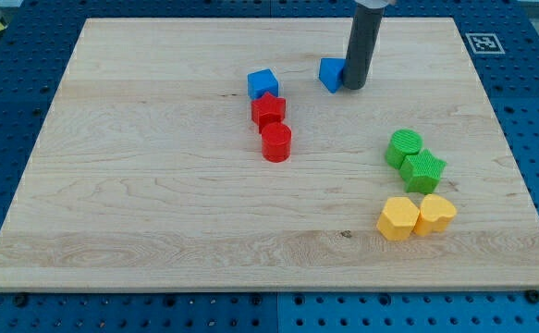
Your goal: Move the triangle to the top left side of the cube
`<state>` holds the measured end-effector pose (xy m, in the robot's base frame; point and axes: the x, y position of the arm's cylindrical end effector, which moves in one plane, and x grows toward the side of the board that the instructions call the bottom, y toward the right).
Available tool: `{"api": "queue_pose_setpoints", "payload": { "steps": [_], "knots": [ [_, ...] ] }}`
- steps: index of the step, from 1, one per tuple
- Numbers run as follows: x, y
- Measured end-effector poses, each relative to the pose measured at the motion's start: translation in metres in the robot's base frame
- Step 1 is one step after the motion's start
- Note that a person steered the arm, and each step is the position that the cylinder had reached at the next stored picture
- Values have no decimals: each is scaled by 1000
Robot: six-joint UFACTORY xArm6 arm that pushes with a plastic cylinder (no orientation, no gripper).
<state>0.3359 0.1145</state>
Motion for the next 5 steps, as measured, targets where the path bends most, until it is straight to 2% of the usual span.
{"api": "queue_pose_setpoints", "payload": {
  "steps": [5],
  "knots": [
    [-43, -84]
  ]
}}
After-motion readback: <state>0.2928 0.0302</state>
